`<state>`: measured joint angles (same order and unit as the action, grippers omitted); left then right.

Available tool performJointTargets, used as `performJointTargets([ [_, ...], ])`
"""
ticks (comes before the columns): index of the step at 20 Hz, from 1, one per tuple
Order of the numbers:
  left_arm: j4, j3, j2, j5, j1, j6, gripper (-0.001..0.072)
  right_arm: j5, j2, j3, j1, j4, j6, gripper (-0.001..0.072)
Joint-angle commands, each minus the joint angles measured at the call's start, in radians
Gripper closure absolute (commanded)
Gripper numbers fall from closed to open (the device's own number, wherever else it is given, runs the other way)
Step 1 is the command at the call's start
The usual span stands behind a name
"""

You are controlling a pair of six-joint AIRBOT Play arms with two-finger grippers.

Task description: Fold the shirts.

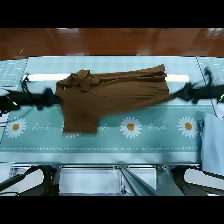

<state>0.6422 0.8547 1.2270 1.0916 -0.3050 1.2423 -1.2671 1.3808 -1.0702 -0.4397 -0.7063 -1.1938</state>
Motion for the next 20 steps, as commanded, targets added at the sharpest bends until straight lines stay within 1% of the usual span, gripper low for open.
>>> performJointTargets([
  [1, -0.101, 0.243, -0.147, 0.008, -0.018, -0.002, 0.0683, -0.045, -0.091, -0.366, 0.016, -0.064, -0.140, 0.0688],
  [3, -0.100, 0.422, -0.213, -0.018, -0.020, 0.002, 0.0683, -0.046, -0.130, -0.605, 0.039, -0.074, -0.169, 0.0688],
  [5, -0.099, 0.596, -0.267, -0.030, -0.028, 0.001, 0.0683, -0.047, -0.174, -0.802, 0.055, -0.121, -0.198, 0.0688],
  [7, -0.081, 0.745, -0.320, -0.037, -0.049, 0.002, 0.0683, -0.040, -0.229, -0.945, 0.051, -0.156, -0.228, 0.0688],
  [8, -0.074, 0.805, -0.347, -0.037, -0.068, 0.010, 0.0683, -0.039, -0.262, -0.990, 0.043, -0.171, -0.228, 0.0688],
  [9, -0.075, 0.856, -0.380, -0.036, -0.089, 0.047, 0.0683, -0.031, -0.312, -1.004, 0.033, -0.168, -0.233, 0.0688],
  [10, -0.075, 0.893, -0.422, -0.033, -0.115, 0.057, 0.0683, -0.031, -0.363, -1.004, 0.021, -0.177, -0.229, 0.0688],
  [12, -0.055, 0.911, -0.521, -0.034, -0.166, 0.056, 0.0683, -0.057, -0.461, -1.004, 0.014, -0.248, -0.232, 0.0688],
  [13, 0.014, 0.911, -0.583, -0.029, -0.195, 0.058, 0.0683, -0.076, -0.507, -1.004, 0.014, -0.288, -0.237, 0.0688],
  [14, 0.110, 0.910, -0.640, -0.014, -0.216, 0.079, 0.0683, -0.088, -0.542, -1.002, 0.015, -0.307, -0.240, 0.0688],
  [16, 0.315, 0.906, -0.731, 0.009, -0.214, 0.179, 0.0683, -0.132, -0.607, -1.002, 0.015, -0.363, -0.250, 0.0688],
  [18, 0.475, 0.905, -0.793, 0.052, -0.158, 0.226, 0.0683, -0.166, -0.658, -0.988, 0.025, -0.429, -0.272, 0.0688],
  [20, 0.570, 0.905, -0.819, 0.112, -0.077, 0.251, 0.0683, -0.171, -0.712, -0.912, 0.057, -0.491, -0.288, 0.0688],
])
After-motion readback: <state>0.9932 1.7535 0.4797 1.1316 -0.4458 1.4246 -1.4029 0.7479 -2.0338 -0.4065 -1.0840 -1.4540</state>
